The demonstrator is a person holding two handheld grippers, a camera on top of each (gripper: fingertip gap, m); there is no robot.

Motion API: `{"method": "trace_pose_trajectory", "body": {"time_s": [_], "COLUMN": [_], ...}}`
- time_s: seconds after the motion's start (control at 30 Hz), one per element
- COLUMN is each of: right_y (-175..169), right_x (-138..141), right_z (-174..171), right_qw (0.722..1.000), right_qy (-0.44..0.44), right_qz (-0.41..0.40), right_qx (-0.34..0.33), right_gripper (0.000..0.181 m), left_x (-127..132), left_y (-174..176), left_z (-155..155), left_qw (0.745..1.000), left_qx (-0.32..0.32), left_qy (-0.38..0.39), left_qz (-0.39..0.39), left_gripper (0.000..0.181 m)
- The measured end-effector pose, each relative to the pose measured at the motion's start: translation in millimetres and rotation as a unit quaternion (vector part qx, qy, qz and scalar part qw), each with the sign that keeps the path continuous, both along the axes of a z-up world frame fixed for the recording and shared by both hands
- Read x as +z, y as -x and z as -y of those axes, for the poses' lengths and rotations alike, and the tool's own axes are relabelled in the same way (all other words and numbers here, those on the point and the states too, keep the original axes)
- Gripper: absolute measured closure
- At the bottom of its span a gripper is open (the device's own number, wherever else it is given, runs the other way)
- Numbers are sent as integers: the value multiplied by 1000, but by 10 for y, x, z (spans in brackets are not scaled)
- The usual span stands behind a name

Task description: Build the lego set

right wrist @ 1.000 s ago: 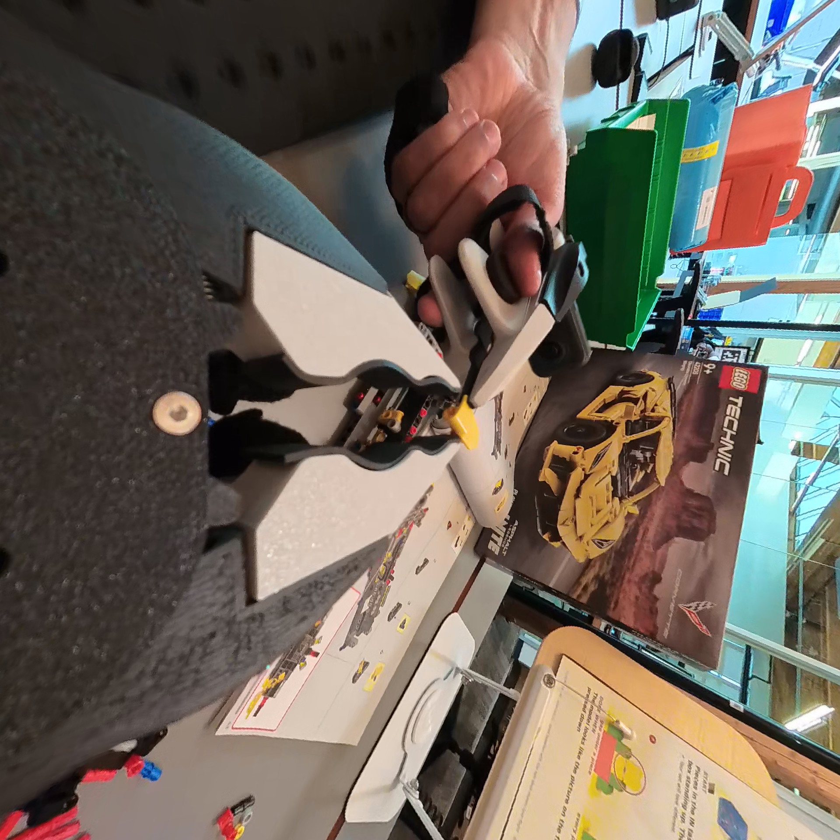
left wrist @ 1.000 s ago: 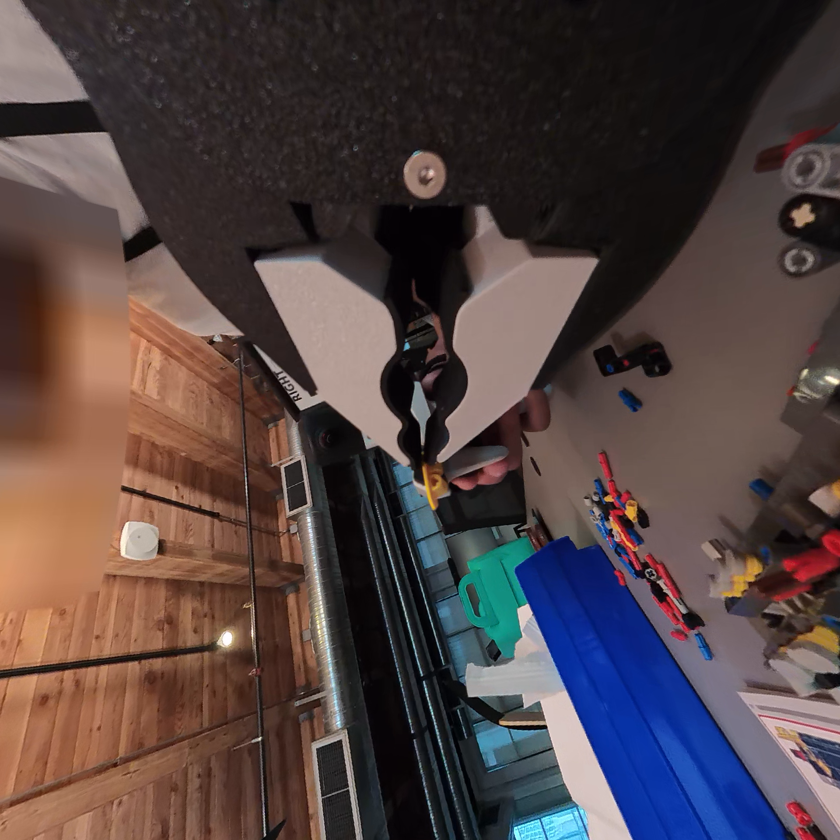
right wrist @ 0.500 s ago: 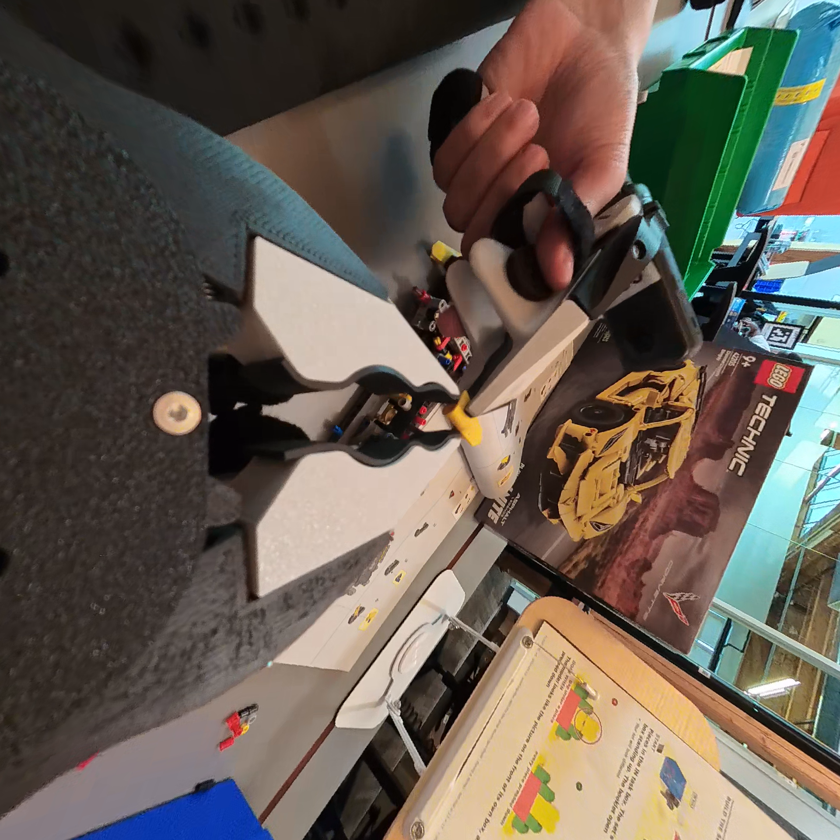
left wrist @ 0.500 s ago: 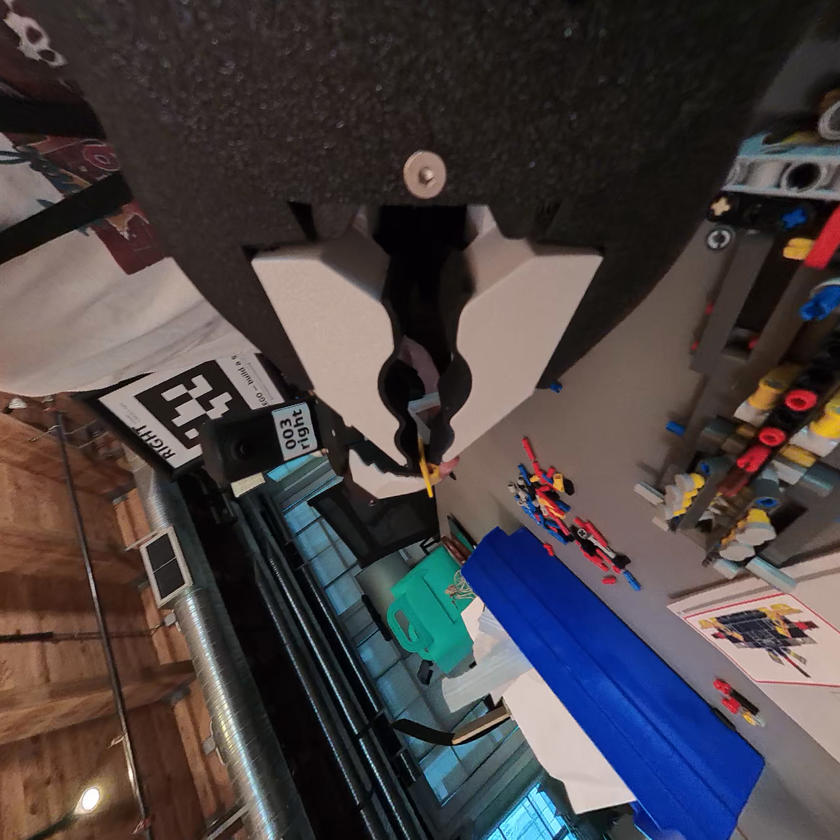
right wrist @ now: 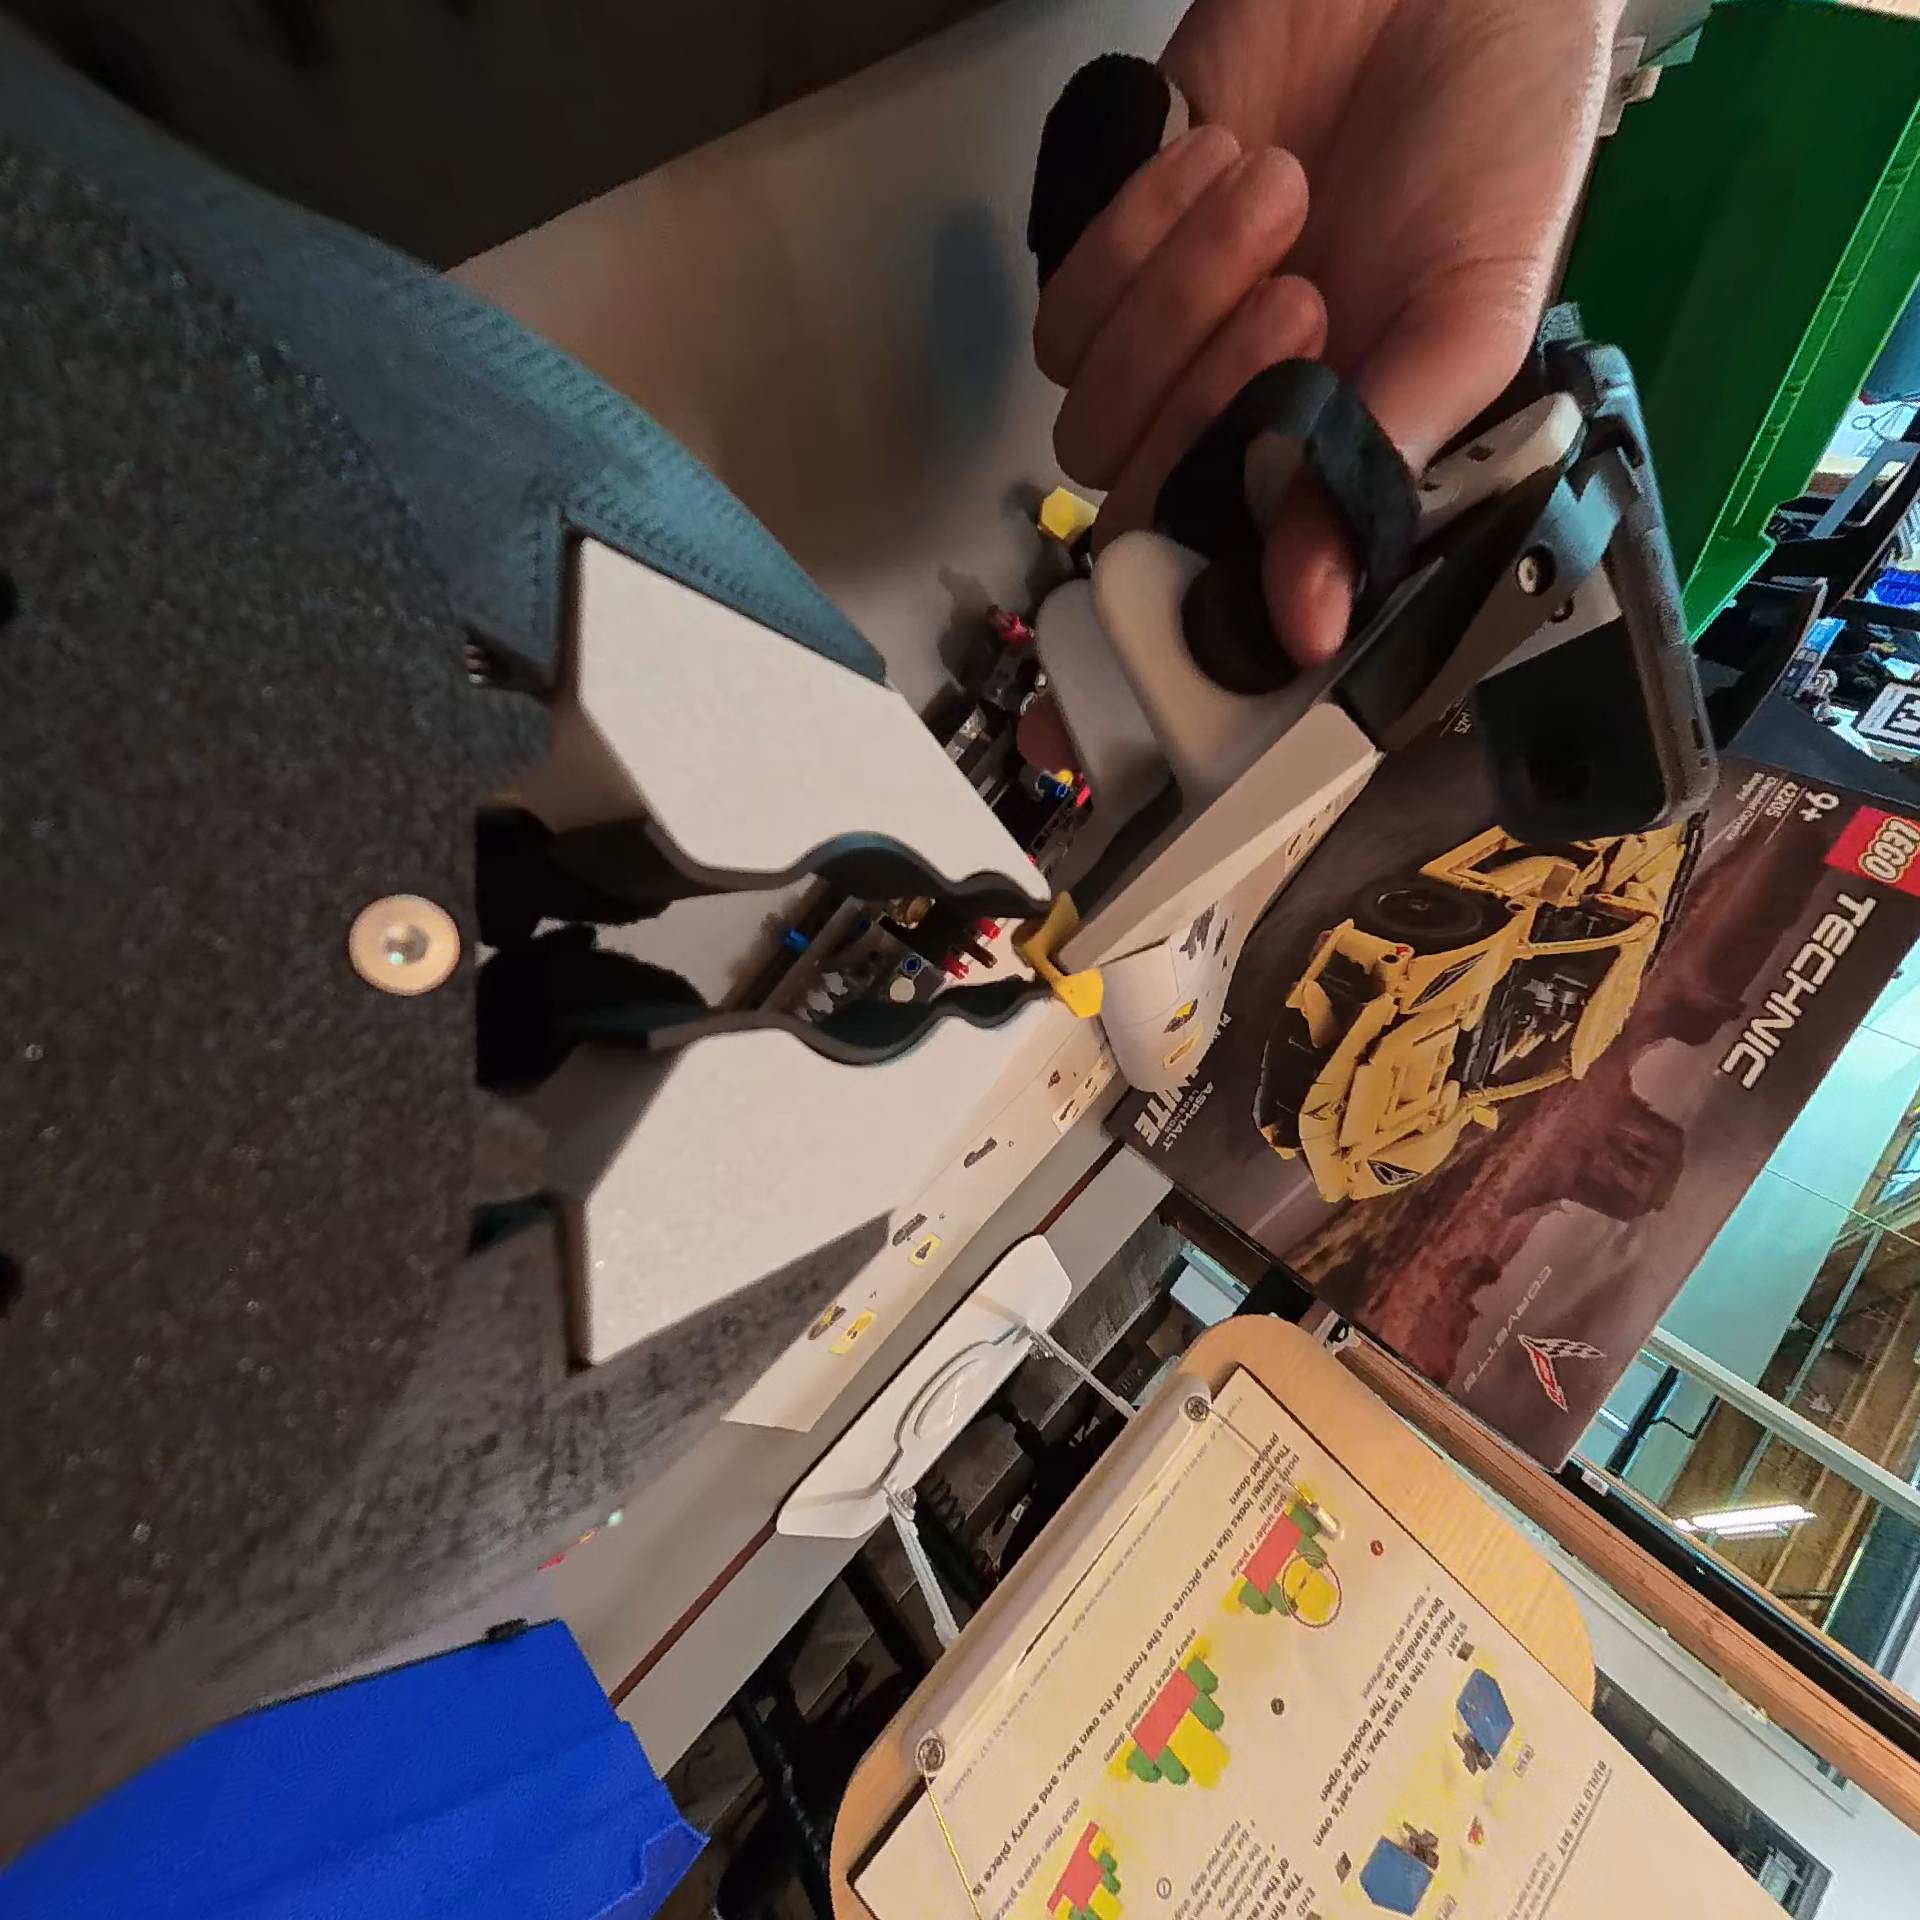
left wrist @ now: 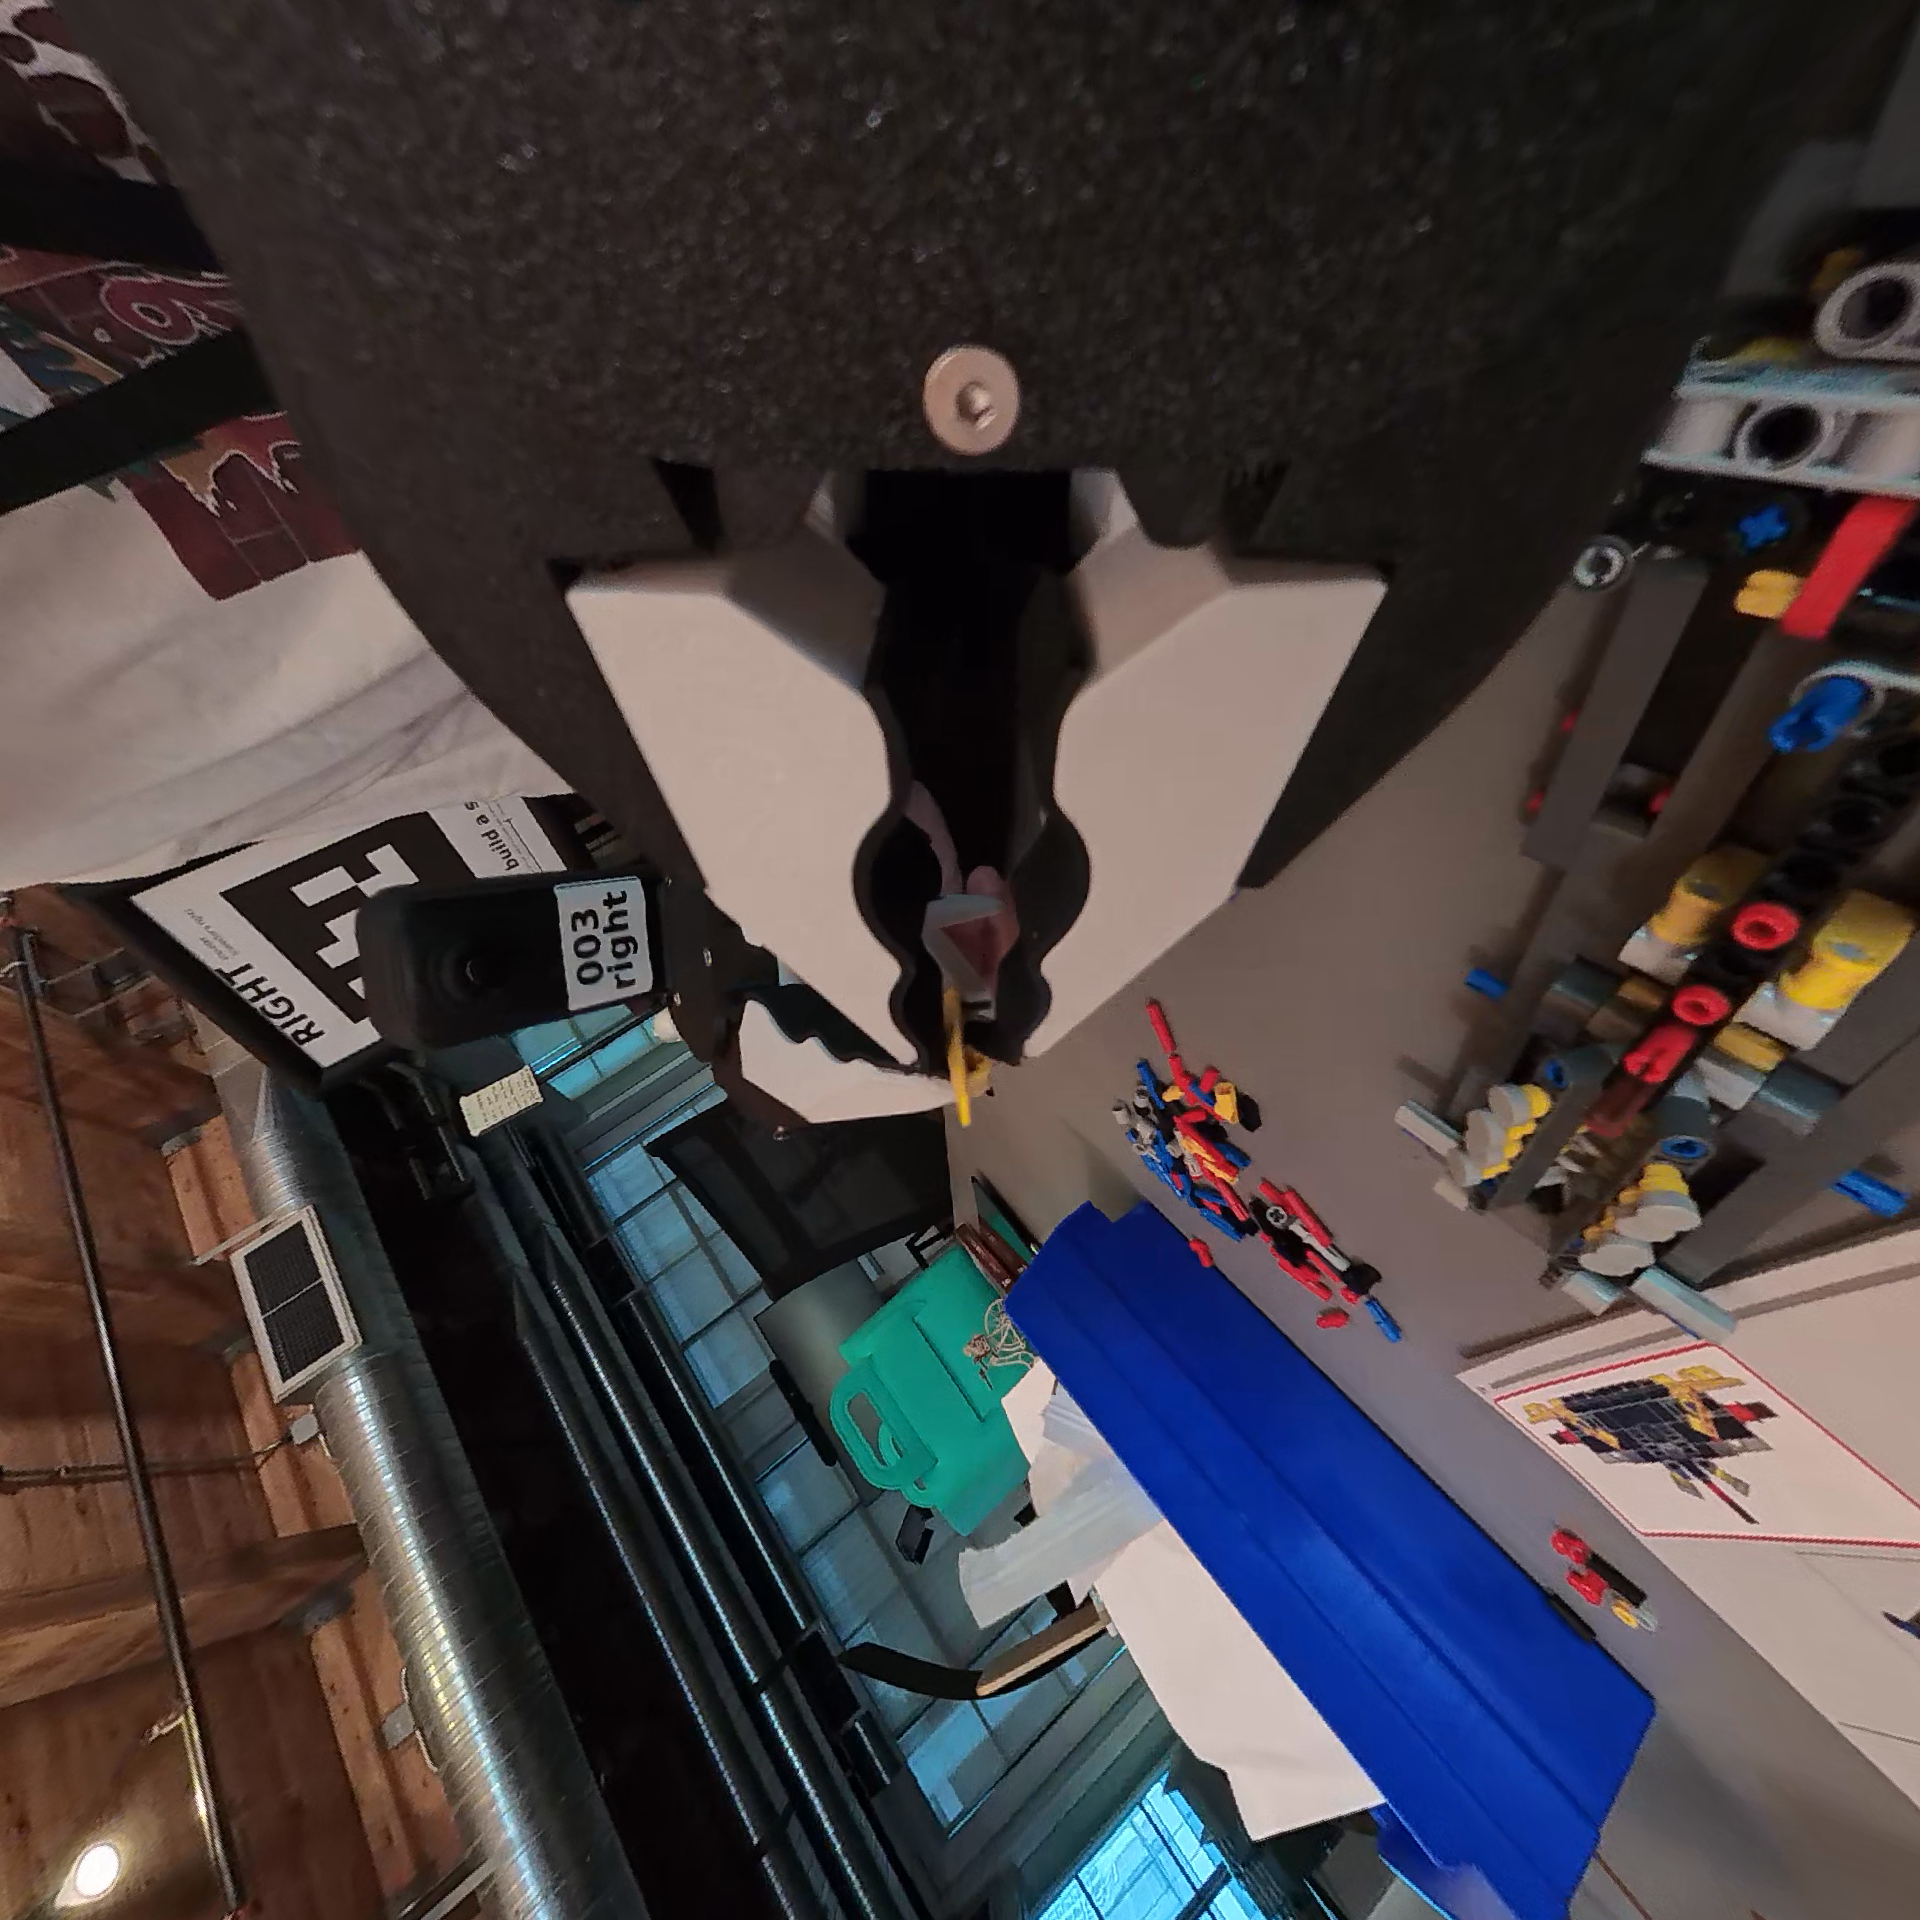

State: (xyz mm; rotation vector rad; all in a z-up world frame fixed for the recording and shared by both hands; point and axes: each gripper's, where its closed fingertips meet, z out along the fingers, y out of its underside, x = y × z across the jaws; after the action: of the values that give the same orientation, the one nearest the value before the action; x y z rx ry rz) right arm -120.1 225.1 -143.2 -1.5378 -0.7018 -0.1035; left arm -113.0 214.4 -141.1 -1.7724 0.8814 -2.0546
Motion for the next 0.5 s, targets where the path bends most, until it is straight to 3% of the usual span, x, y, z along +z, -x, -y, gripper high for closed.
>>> {"method": "trace_pose_trajectory", "body": {"time_s": [0.13, 0.3, 0.4, 0.5], "right_y": [25, -85, -158, -52], "right_x": [99, 473, 495, 512], "right_z": [41, 319, 393, 433], "right_qw": [999, 975, 959, 915], "right_qy": [-22, -63, -28, 61], "right_qz": [-26, -200, -265, -359], "right_qx": [13, 65, 98, 175], "right_gripper": [170, 175, 173, 170], "left_x": [98, 448, 496, 460], "left_y": [39, 174, 201, 174], "left_z": [48, 194, 274, 306], "left_qw": [999, 988, 984, 986], "left_qx": [-19, -83, -100, -90], "left_qy": [-5, 30, 14, -26], "left_qz": [29, 129, 148, 140], "left_gripper": [177, 180, 181, 181]}}
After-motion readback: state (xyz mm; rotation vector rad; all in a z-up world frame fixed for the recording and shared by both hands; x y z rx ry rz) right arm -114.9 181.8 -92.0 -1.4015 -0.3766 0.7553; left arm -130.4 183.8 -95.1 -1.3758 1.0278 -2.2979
